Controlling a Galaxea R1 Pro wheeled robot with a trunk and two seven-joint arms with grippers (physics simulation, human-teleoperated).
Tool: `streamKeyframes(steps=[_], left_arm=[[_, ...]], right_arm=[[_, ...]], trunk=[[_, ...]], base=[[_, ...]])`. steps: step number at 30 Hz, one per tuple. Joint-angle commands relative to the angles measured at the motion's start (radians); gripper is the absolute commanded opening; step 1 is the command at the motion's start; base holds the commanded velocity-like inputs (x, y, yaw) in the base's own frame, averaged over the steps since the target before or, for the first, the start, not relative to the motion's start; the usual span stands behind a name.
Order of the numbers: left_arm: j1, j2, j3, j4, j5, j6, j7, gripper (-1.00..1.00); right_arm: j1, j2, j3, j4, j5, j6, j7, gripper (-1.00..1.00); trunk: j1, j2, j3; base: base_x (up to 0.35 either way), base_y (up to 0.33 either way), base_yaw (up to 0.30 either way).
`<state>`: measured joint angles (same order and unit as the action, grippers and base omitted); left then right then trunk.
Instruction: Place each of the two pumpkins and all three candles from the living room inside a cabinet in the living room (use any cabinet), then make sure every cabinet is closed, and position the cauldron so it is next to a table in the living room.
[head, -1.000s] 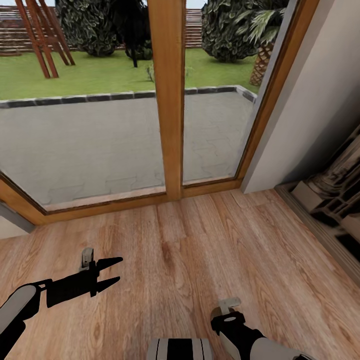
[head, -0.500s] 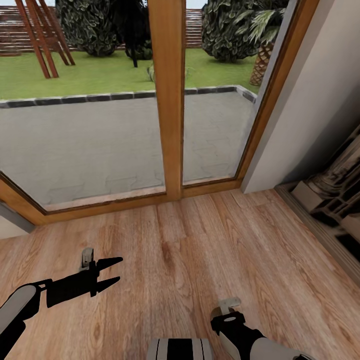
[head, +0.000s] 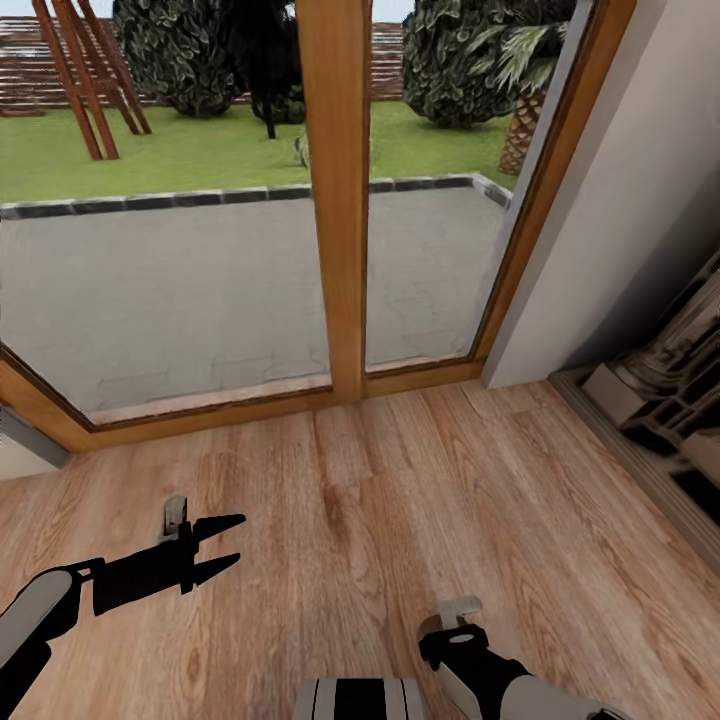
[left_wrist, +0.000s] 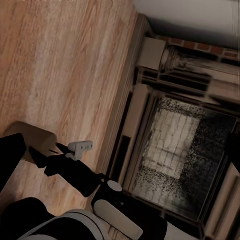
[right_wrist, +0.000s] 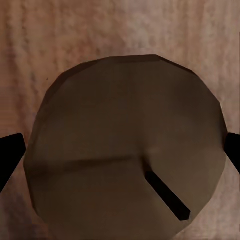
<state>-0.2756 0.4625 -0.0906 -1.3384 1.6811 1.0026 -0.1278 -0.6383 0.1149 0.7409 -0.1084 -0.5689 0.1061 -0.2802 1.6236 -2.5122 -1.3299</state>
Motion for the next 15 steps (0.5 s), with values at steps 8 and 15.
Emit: streamKeyframes(steps=[8, 15], left_arm=[[-0.001, 0.001, -0.001, 0.001, -0.009, 0.001, -0.01, 1.0], [-0.001, 0.001, -0.001, 0.002, -0.009, 0.001, -0.01, 1.0]], right_arm=[[0.0, 0.0, 0.003, -0.004, -0.014, 0.007, 0.041, -1.0], [-0.001, -0.001, 0.003, -0.005, -0.017, 0.007, 0.04, -1.0]], trunk=[[-0.004, 0.002, 0.03], [-0.007, 0.003, 0.057]], base=[[0.0, 0.0, 0.0], [0.0, 0.0, 0.0]])
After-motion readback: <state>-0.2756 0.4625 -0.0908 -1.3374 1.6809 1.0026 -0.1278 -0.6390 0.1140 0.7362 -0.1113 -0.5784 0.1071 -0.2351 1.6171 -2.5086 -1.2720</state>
